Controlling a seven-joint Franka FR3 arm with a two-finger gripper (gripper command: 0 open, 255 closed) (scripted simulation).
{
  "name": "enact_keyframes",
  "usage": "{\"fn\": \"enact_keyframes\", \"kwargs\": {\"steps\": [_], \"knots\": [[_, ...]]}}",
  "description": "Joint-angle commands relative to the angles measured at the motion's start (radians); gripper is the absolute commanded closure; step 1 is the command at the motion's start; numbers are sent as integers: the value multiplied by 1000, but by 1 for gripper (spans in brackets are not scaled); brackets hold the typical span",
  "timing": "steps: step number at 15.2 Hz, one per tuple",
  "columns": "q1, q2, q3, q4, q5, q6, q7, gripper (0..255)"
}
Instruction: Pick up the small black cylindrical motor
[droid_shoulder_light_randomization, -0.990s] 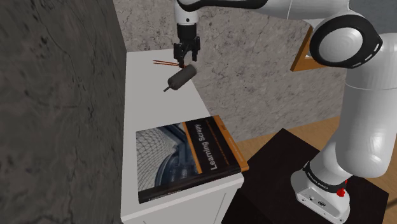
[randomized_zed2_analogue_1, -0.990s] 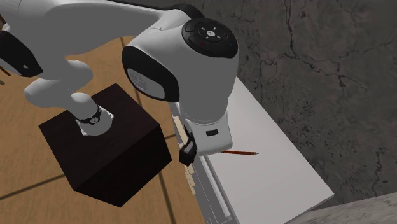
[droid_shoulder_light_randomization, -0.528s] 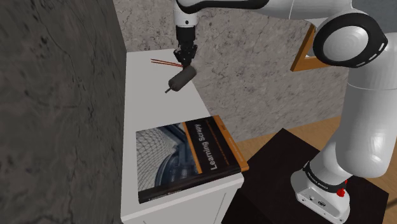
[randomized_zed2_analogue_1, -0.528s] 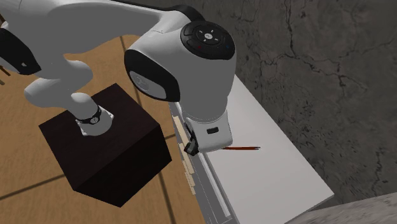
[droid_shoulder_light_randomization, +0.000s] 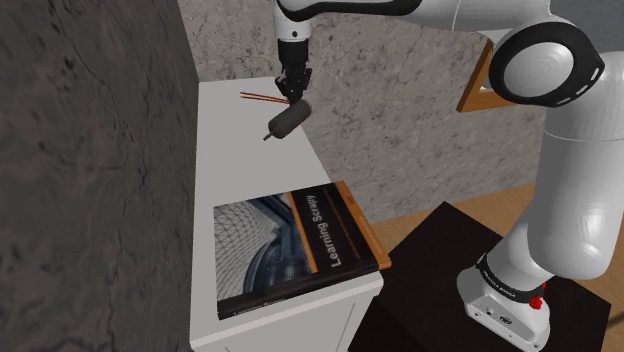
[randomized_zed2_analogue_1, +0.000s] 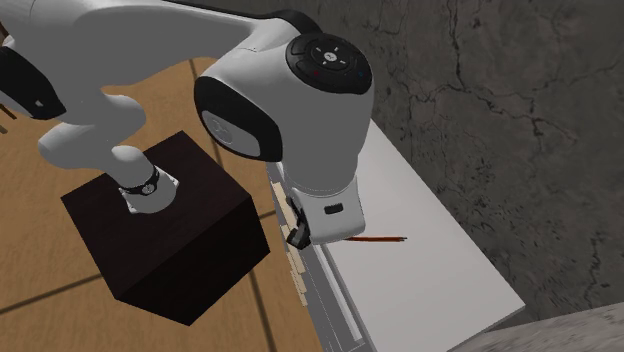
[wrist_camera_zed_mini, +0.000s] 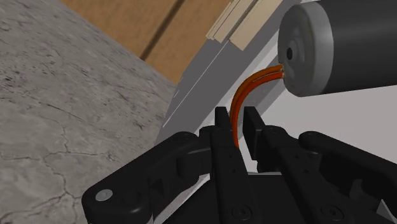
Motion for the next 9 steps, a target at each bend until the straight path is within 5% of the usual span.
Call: {"fn": "enact_keyframes", "kwargs": {"steps": [1, 9], "knots": [[0, 9, -2, 32, -3, -28, 1, 255], [13, 66, -2, 231, -11, -171, 3, 255]]}}
